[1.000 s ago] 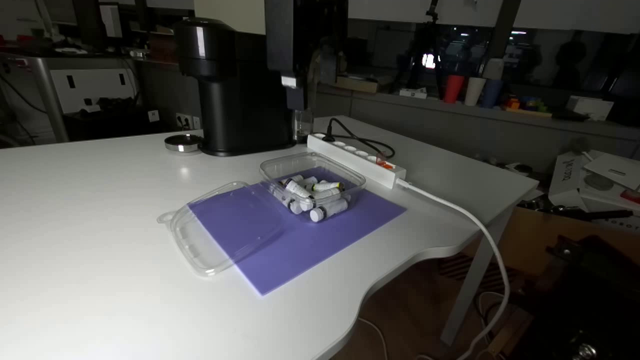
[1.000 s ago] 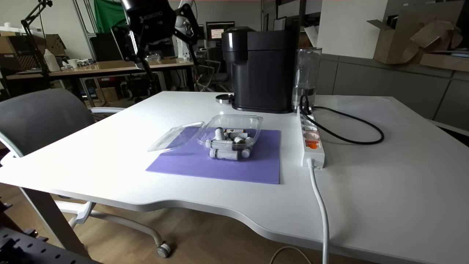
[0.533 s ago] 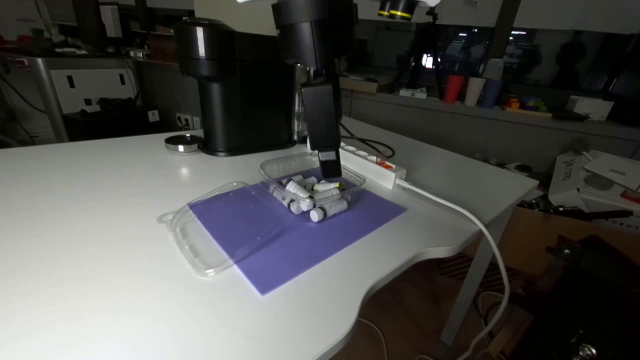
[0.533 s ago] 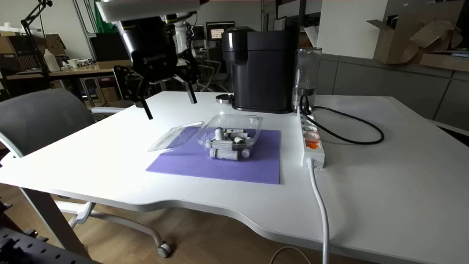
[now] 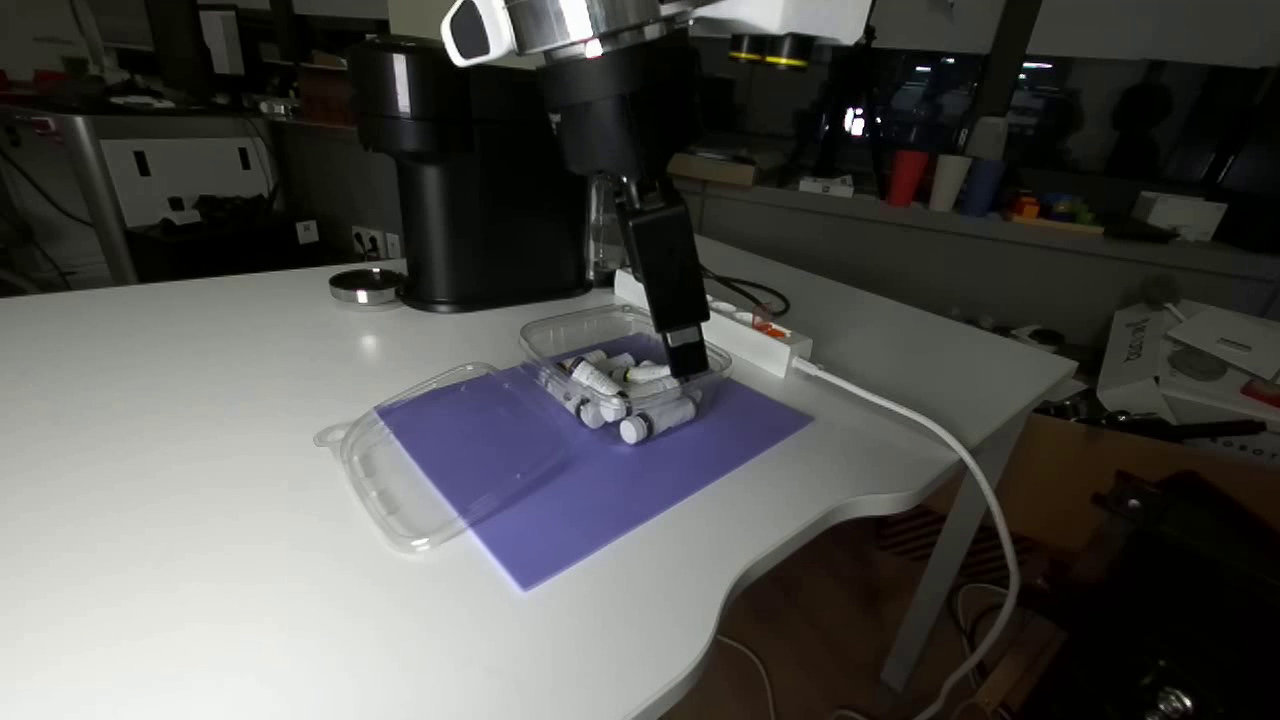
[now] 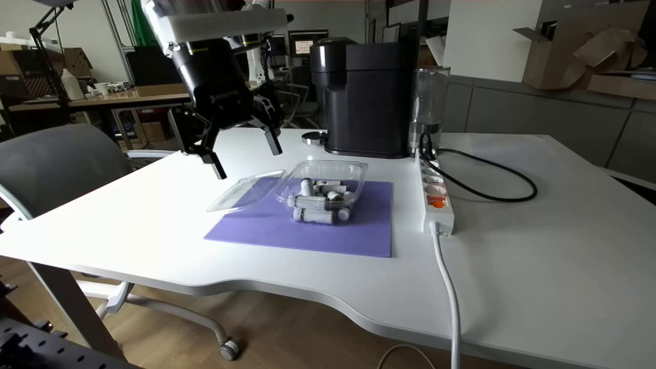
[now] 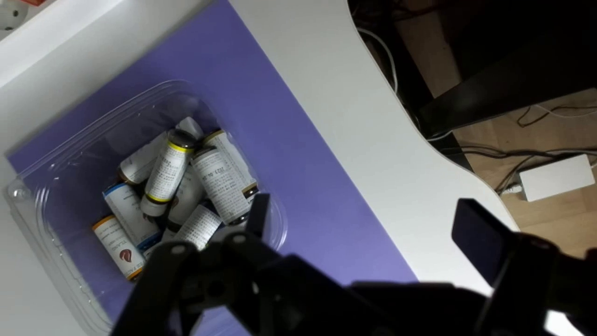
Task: Close the clear container
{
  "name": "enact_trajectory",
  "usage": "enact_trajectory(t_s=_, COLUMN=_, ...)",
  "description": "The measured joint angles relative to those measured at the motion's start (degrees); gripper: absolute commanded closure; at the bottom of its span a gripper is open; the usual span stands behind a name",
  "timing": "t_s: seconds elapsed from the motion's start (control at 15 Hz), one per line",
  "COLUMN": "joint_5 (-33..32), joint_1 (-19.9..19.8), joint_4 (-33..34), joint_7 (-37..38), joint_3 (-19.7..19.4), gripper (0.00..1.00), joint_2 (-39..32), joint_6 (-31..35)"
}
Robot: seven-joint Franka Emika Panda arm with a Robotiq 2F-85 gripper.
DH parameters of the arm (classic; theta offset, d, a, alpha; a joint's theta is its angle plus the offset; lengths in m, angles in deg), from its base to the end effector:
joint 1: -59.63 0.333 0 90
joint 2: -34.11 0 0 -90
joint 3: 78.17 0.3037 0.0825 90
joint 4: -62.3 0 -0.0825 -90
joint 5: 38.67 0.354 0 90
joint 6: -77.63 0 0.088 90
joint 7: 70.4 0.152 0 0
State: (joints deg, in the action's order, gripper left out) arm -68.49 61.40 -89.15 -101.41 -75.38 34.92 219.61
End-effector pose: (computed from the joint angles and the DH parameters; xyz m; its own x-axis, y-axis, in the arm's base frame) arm 0.3903 0.0189 0.2078 0.4822 0.8235 -0.2990 0.8744 -0.4737 0.1054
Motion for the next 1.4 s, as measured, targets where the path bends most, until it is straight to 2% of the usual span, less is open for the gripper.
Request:
enact_trajectory(t_s=0.33, joint_5=-19.89, joint_1=1.17, joint_4=2.17, joint_7=9.19, joint_3=1.04, gripper=0.00, joint_2=-3.53, joint_6=1.45)
enact_trajectory(t_s=0.53, joint_5=-27.11, joint_1=2.55, joint_4=4.99, joint_7=12.65, joint_3=1.71, gripper=0.00, joint_2=-8.32, joint_6=3.89)
enact_trajectory(t_s=0.73, joint_5=-29.62, joint_1=3.31, joint_4=7.69, joint_7=14.41, joint_3=2.12, gripper=0.00, joint_2=-13.00, joint_6=7.14)
enact_trajectory(t_s=1.13, joint_5=-29.92, joint_1=3.22, joint_4=7.65, joint_7=14.24, joint_3=2.13, gripper=0.00, joint_2=-13.31, joint_6=7.05)
enact_trajectory(t_s=1.4, joint_5=-36.50, joint_1=3.68, joint_4=8.33, joint_7=20.71, joint_3=1.82, gripper=0.00, joint_2=-14.45, joint_6=8.62)
